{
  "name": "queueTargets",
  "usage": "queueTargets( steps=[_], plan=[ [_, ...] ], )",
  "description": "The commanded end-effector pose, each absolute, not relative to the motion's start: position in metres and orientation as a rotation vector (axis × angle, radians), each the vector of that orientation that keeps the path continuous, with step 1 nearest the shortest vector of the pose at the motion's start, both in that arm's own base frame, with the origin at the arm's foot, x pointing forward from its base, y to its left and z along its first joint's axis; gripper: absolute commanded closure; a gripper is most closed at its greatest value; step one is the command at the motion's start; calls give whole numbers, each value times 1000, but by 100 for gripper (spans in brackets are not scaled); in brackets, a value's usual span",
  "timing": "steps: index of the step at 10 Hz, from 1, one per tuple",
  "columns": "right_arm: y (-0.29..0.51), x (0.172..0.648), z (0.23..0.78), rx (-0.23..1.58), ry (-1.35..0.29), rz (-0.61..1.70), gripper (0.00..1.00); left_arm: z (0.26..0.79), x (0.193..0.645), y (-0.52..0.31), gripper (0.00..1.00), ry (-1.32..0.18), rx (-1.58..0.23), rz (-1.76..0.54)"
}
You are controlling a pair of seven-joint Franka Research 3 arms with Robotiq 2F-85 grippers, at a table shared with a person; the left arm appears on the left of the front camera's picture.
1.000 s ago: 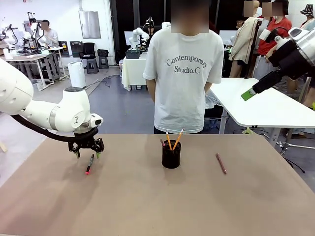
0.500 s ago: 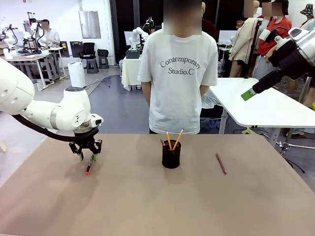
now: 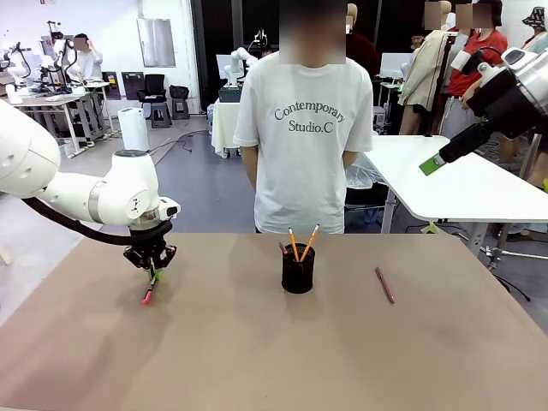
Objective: Place the pens into the pen holder.
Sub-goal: Pick up a writing instrument from the table and place it into the Pen holder.
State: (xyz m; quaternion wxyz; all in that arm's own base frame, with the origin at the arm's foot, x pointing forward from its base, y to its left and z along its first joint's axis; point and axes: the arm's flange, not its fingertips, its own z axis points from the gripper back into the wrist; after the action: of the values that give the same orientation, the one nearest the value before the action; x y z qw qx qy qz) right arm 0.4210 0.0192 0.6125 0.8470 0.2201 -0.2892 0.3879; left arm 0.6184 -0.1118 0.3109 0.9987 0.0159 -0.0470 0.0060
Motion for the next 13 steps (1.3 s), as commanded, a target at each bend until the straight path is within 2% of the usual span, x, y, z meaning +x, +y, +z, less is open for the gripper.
queueTargets(
  steps=[1, 4, 8, 13],
  plan=[
    [20, 421, 613, 485, -621, 822, 0, 310, 621, -111, 100, -66, 31, 27],
    [20, 421, 613, 485, -621, 822, 0, 318, 621, -106, 100, -53, -7, 31],
    [20, 421, 613, 485, -621, 822, 0, 381, 599, -99, 100, -126, -108, -53],
    [20, 421, 613, 485, -621, 822, 0, 430, 582, -93, 100, -126, -322, -452]
  ],
)
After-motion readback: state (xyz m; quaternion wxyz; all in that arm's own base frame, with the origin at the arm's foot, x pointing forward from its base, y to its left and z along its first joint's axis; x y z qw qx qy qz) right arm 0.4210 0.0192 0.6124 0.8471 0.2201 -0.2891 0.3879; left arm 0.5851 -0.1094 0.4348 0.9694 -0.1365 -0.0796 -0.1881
